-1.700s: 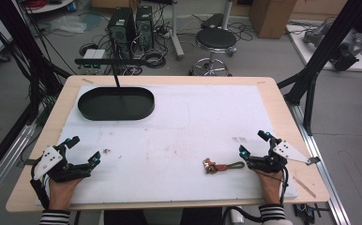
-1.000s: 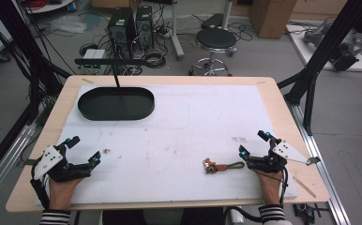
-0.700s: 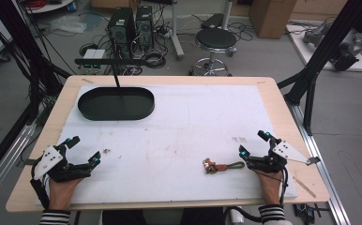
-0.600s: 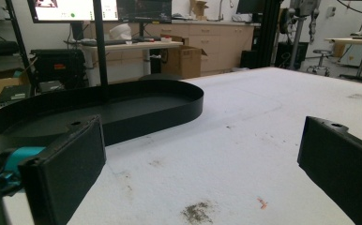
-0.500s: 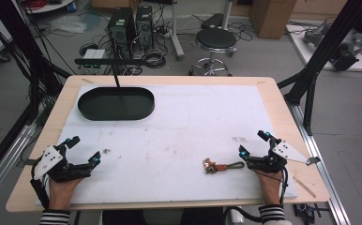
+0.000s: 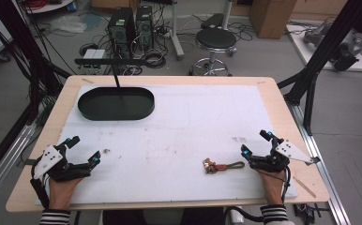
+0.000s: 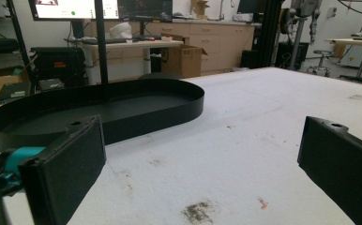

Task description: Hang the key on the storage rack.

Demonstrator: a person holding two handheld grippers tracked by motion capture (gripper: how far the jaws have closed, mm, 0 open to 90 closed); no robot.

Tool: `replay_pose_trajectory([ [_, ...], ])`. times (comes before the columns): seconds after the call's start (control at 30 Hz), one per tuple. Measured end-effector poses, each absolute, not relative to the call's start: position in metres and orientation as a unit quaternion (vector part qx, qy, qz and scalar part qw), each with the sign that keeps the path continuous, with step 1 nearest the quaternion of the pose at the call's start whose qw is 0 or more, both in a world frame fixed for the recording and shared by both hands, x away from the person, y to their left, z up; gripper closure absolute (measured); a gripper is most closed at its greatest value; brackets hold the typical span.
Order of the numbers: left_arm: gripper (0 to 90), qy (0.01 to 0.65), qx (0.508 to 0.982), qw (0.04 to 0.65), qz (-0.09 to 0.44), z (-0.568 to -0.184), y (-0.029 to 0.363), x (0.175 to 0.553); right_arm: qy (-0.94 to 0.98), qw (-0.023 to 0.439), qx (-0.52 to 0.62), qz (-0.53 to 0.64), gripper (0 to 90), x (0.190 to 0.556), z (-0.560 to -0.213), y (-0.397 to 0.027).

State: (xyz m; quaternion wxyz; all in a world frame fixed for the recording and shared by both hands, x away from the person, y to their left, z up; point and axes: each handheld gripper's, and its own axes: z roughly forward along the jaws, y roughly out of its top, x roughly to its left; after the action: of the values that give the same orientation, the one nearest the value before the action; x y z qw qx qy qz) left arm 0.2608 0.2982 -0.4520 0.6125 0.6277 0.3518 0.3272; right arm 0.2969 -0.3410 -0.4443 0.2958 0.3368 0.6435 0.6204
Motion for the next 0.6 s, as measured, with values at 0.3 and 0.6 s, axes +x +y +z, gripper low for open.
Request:
replay_pose_trajectory([
  [0.3, 1.7, 0.352, 0.629, 0.611, 0.327, -0.452, 0.298, 0.261, 0.692, 0.279, 0.302, 0.593, 1.0, 0.294, -0.419, -0.342],
  [0.6, 1.7, 0.354, 0.632, 0.608, 0.325, -0.452, 0.297, 0.262, 0.758, 0.257, 0.259, 0.541, 1.0, 0.301, -0.395, -0.339],
])
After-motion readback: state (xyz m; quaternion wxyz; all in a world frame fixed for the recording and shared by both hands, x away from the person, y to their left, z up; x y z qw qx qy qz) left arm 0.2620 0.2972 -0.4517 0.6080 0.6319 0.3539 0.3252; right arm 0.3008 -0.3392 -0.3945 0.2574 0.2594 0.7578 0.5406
